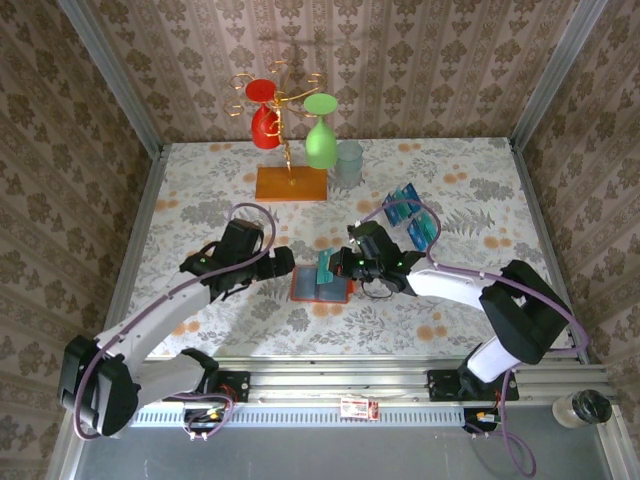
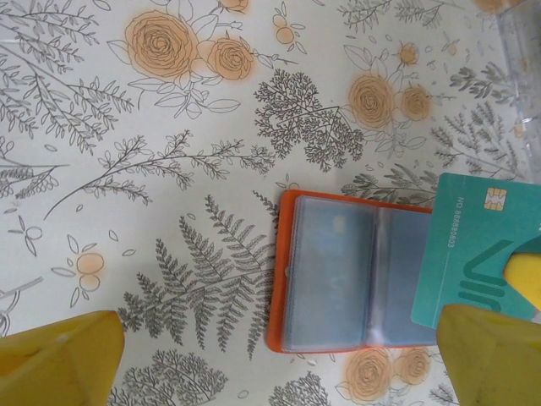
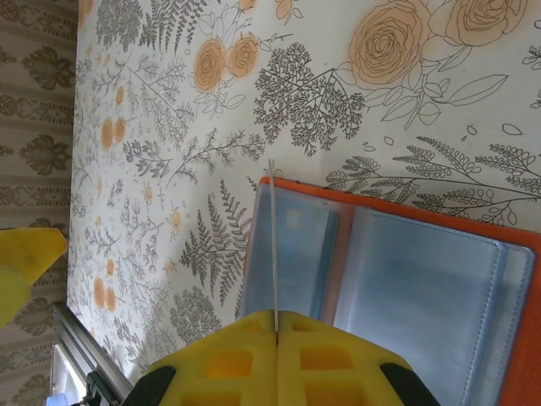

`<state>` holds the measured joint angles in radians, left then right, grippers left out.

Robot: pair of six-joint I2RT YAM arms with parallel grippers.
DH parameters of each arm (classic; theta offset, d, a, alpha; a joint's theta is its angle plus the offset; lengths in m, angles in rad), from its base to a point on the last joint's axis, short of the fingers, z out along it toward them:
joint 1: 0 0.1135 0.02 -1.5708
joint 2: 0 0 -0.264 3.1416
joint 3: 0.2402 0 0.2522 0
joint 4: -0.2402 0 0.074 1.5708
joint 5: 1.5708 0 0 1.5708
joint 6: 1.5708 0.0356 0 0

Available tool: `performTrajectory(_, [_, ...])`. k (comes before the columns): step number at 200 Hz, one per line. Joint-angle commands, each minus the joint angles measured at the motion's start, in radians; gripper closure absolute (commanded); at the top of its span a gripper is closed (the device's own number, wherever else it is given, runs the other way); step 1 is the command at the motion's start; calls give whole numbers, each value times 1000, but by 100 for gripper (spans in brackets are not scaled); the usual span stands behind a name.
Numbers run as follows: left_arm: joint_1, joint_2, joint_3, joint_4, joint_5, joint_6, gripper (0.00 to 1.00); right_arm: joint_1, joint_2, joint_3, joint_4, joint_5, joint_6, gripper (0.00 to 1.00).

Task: Put the credit cards into the card holder

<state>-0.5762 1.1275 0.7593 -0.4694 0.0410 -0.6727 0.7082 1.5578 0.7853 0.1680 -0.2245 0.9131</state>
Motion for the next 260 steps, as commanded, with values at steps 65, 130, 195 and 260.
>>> performTrajectory(65, [-172,211,89,-22,-199,153,14,10,9,-126,221,78,75,100])
performTrajectory(130, [-195,283,82,-12,-273,165,14,10,11,-189,313,93,102,100])
performTrajectory(195, [-195,315,53,20,-277,160,13,10,25,-216,382,88,111,100])
performTrajectory(260, [-195,352,22,47,-274,144,12,10,53,-227,435,83,130,100])
